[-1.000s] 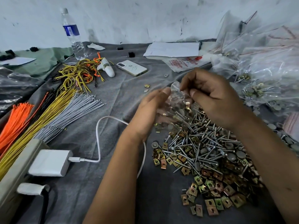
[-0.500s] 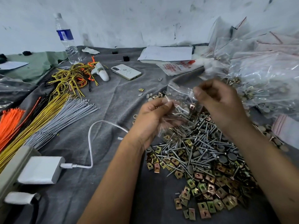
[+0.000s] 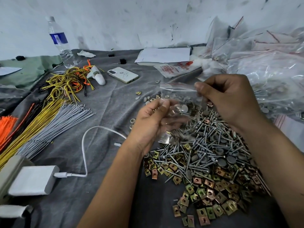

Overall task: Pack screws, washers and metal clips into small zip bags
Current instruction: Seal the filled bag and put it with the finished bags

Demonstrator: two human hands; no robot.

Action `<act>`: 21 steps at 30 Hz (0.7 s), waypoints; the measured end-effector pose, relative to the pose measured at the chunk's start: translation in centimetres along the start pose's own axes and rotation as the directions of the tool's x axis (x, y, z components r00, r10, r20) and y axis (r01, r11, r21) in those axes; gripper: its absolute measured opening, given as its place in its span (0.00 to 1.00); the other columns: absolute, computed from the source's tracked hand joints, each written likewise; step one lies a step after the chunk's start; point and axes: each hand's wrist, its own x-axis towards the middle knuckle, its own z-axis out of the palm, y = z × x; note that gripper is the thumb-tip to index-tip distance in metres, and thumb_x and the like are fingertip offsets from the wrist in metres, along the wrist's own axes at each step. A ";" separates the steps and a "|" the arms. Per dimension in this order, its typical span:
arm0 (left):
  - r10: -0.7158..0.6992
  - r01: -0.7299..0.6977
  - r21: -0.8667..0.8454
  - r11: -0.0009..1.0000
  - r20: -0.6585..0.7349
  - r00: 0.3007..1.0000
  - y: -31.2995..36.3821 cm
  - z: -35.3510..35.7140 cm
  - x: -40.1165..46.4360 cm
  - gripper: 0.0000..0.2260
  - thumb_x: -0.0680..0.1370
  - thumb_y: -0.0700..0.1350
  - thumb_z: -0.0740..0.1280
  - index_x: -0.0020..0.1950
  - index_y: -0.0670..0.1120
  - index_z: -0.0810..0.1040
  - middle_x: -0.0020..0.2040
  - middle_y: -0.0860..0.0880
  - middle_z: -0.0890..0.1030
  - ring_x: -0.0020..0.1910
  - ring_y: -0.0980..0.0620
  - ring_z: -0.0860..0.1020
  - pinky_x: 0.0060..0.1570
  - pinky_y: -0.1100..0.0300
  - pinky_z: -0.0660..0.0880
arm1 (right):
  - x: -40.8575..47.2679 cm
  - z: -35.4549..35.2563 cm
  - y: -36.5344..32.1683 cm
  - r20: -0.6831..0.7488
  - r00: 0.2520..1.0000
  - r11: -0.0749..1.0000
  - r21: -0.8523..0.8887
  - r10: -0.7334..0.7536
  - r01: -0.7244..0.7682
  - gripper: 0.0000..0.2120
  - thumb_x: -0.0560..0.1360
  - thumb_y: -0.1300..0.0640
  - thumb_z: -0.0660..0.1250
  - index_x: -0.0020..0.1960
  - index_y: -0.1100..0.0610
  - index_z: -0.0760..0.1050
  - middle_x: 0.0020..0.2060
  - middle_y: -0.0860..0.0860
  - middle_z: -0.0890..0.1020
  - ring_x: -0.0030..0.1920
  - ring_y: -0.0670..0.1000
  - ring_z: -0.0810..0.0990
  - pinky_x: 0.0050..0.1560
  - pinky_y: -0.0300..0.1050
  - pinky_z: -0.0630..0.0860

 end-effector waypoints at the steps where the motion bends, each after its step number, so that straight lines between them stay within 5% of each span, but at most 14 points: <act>1: -0.001 0.001 0.017 1.000 0.001 1.000 -0.1 -0.1 0.0 0.13 0.79 0.45 0.69 0.62 0.41 0.80 0.57 0.38 0.85 0.50 0.39 0.87 0.45 0.56 0.85 | 0.1 0.0 -0.4 -0.004 1.000 1.000 -0.011 -0.028 0.028 0.10 0.69 0.42 0.74 0.39 0.49 0.84 0.34 0.53 0.85 0.29 0.52 0.80 0.28 0.47 0.78; 6: 0.000 0.000 0.082 0.997 0.002 1.000 -0.2 -0.2 -0.1 0.19 0.74 0.30 0.74 0.63 0.40 0.78 0.53 0.35 0.86 0.45 0.43 0.87 0.37 0.60 0.82 | 0.8 0.2 -1.7 0.026 0.987 0.980 -0.117 -0.156 0.158 0.06 0.75 0.52 0.75 0.42 0.53 0.84 0.36 0.54 0.85 0.38 0.59 0.84 0.39 0.56 0.82; 11: 0.036 -0.034 0.154 0.988 -0.008 0.999 -0.2 -0.3 0.1 0.23 0.67 0.30 0.77 0.60 0.41 0.79 0.54 0.34 0.85 0.51 0.38 0.84 0.44 0.56 0.83 | 0.9 0.0 -3.0 0.010 0.969 0.963 -0.105 -0.248 0.247 0.05 0.75 0.51 0.76 0.42 0.49 0.83 0.35 0.51 0.85 0.32 0.45 0.81 0.31 0.40 0.77; 16: 0.065 -0.072 0.171 0.983 0.046 0.997 -0.2 -0.2 0.0 0.23 0.68 0.24 0.74 0.62 0.35 0.78 0.52 0.44 0.87 0.50 0.49 0.86 0.49 0.60 0.81 | 1.1 0.4 -3.2 0.009 0.965 0.964 -0.041 -0.263 0.263 0.03 0.75 0.52 0.76 0.43 0.49 0.84 0.35 0.48 0.85 0.33 0.45 0.81 0.34 0.41 0.77; 21: 0.038 -0.054 0.138 0.989 0.121 0.992 0.2 0.0 -0.3 0.22 0.72 0.28 0.73 0.64 0.41 0.78 0.60 0.38 0.85 0.59 0.40 0.84 0.53 0.51 0.83 | 1.0 0.9 -2.8 0.018 0.979 0.979 0.007 -0.205 0.204 0.04 0.73 0.50 0.77 0.42 0.49 0.84 0.36 0.49 0.86 0.34 0.51 0.83 0.34 0.46 0.81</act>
